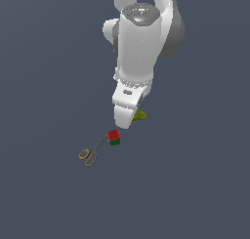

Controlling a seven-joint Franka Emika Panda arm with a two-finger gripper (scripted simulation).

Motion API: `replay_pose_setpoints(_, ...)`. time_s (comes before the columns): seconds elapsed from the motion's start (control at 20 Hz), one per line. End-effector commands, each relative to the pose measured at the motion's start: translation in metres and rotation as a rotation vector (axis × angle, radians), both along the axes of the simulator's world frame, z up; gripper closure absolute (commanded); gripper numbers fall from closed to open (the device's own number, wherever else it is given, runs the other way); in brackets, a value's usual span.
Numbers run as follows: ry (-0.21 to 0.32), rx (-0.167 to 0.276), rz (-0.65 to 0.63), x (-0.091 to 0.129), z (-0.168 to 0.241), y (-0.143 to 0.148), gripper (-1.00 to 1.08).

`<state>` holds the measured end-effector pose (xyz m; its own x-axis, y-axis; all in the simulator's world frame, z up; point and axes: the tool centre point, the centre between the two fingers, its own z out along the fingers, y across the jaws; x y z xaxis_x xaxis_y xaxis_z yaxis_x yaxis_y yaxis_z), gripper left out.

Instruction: Pick up a designated object from a clutter of objects.

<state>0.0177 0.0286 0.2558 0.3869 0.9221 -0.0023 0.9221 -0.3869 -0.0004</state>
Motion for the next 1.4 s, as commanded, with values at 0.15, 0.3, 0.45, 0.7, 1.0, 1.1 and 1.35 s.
replay_pose_setpoints(0.15, -0.001, 0.001, 0.000, 0.026, 0.035, 0.012, 1.08)
replay_pose_setpoints(0.3, -0.001, 0.001, 0.000, 0.039, 0.051, 0.018, 1.08)
replay_pose_setpoints(0.45, -0.001, 0.001, 0.000, 0.051, 0.067, 0.023, 1.08)
replay_pose_setpoints(0.7, -0.001, 0.002, 0.000, 0.070, 0.090, 0.032, 1.08)
replay_pose_setpoints(1.0, -0.001, 0.002, 0.000, 0.086, 0.109, 0.038, 1.08)
replay_pose_setpoints(1.1, -0.001, 0.002, 0.000, 0.090, 0.113, 0.040, 1.08)
replay_pose_setpoints(1.35, -0.001, 0.002, 0.000, 0.096, 0.120, 0.042, 1.08)
